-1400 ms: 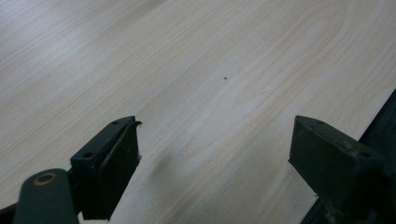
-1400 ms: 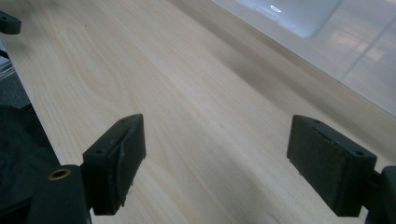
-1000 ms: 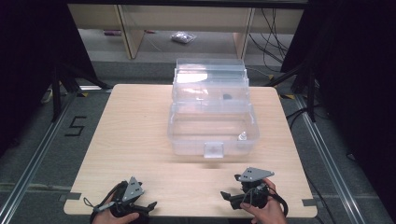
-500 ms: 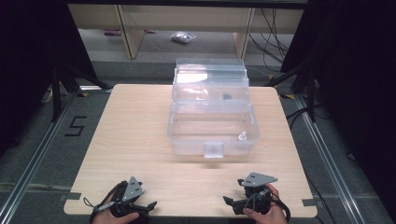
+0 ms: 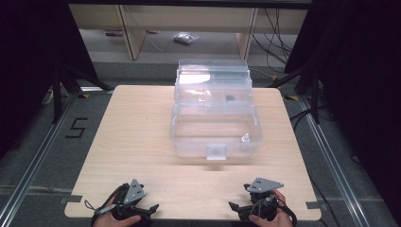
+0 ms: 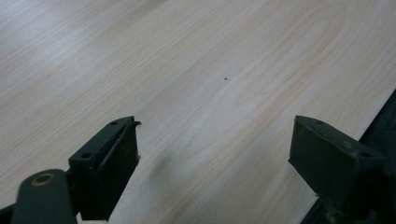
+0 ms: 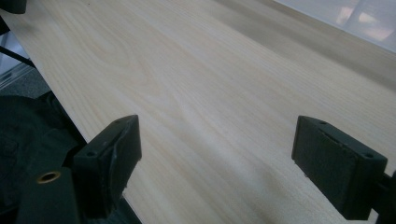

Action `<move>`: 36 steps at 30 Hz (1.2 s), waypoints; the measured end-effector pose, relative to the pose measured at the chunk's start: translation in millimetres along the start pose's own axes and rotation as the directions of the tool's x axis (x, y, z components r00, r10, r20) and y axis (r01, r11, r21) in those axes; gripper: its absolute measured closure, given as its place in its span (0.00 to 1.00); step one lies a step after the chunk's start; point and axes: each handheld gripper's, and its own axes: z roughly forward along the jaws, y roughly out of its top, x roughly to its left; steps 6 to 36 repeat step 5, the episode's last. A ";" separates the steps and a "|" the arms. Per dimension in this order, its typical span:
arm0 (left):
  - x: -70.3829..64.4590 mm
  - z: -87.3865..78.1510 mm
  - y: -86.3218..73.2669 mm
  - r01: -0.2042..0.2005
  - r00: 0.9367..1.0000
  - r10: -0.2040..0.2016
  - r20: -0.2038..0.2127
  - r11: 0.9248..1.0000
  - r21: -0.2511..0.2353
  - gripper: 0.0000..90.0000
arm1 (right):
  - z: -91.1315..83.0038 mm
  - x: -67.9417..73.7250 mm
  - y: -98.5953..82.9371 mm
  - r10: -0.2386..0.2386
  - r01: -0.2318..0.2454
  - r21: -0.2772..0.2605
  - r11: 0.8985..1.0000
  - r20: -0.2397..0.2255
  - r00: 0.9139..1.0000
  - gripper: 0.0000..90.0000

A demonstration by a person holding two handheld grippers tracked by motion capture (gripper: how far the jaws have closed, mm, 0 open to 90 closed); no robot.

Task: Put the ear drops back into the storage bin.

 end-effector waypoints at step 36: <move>0.5 -1.0 0.0 -0.014 1.000 0.014 0.004 1.000 0.009 0.17 | -0.1 -0.2 -0.3 0.000 0.000 0.002 1.000 0.005 1.000 0.19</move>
